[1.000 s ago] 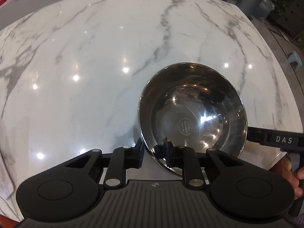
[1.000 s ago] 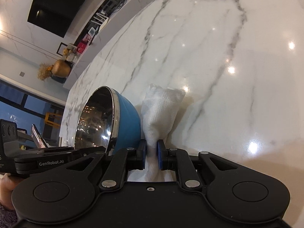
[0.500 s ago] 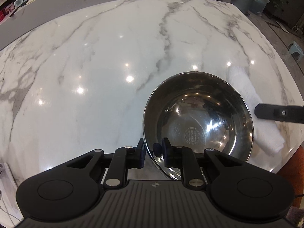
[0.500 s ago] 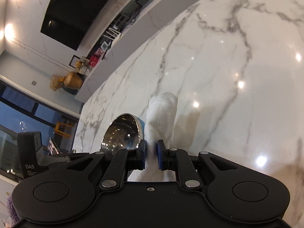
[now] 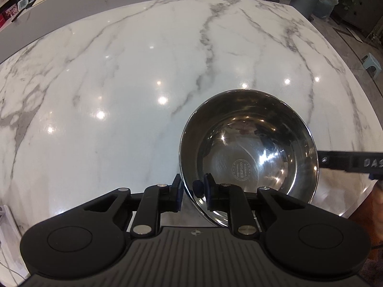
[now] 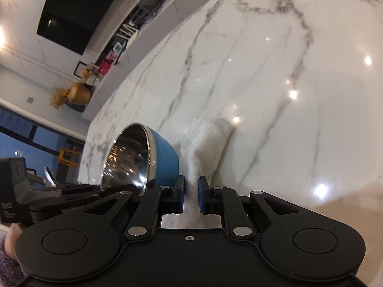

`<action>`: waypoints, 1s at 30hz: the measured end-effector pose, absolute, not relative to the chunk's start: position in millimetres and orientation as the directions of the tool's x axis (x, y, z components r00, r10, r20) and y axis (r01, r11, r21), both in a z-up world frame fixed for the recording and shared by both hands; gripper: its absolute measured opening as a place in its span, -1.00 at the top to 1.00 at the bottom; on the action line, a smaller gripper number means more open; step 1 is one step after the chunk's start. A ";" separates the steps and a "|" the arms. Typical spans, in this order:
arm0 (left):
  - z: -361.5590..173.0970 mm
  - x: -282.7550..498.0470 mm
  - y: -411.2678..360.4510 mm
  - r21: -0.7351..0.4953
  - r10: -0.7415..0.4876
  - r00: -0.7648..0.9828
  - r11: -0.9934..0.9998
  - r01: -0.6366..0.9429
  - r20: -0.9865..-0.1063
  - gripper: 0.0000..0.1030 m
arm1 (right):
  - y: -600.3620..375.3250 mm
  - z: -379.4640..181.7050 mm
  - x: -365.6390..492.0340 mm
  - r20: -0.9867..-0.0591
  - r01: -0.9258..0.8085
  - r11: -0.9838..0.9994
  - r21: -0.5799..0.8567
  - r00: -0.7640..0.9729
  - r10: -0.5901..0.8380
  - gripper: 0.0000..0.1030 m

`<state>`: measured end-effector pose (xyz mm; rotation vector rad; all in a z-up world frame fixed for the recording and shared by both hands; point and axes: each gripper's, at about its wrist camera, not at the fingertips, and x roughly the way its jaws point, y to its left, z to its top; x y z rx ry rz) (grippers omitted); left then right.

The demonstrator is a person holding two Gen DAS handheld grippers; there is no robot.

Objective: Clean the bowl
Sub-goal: 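Continue rubbing the blue exterior with the cloth while the left gripper holds the rim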

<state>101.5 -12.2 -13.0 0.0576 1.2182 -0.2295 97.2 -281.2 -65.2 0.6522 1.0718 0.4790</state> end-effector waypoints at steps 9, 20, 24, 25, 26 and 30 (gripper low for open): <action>-19.0 95.4 -13.0 -0.149 -0.186 0.274 0.977 0.150 -0.943 0.50 | -277.6 -74.1 96.7 -0.652 -0.036 0.722 0.691 0.400 0.644 0.77; -13.6 97.4 -12.1 -0.087 -0.149 0.299 0.974 0.210 -0.943 0.65 | -289.1 -60.3 95.4 -0.611 -0.040 0.691 0.722 0.431 0.664 0.77; -12.9 97.9 -10.4 -0.082 -0.144 0.300 0.974 0.210 -0.943 0.65 | -296.7 -45.4 97.3 -0.579 -0.056 0.675 0.736 0.464 0.670 0.77; -13.3 97.6 -10.8 -0.083 -0.146 0.300 0.974 0.213 -0.943 0.65 | -297.6 -41.1 98.3 -0.571 -0.065 0.671 0.738 0.470 0.673 0.77; -13.6 97.3 -11.2 -0.084 -0.148 0.299 0.973 0.215 -0.943 0.65 | -298.1 -37.1 99.4 -0.563 -0.074 0.668 0.740 0.475 0.676 0.77; -13.9 96.7 -11.0 -0.086 -0.150 0.303 0.973 0.216 -0.941 0.65 | -292.9 -32.9 104.1 -0.573 -0.095 0.685 0.723 0.472 0.670 0.77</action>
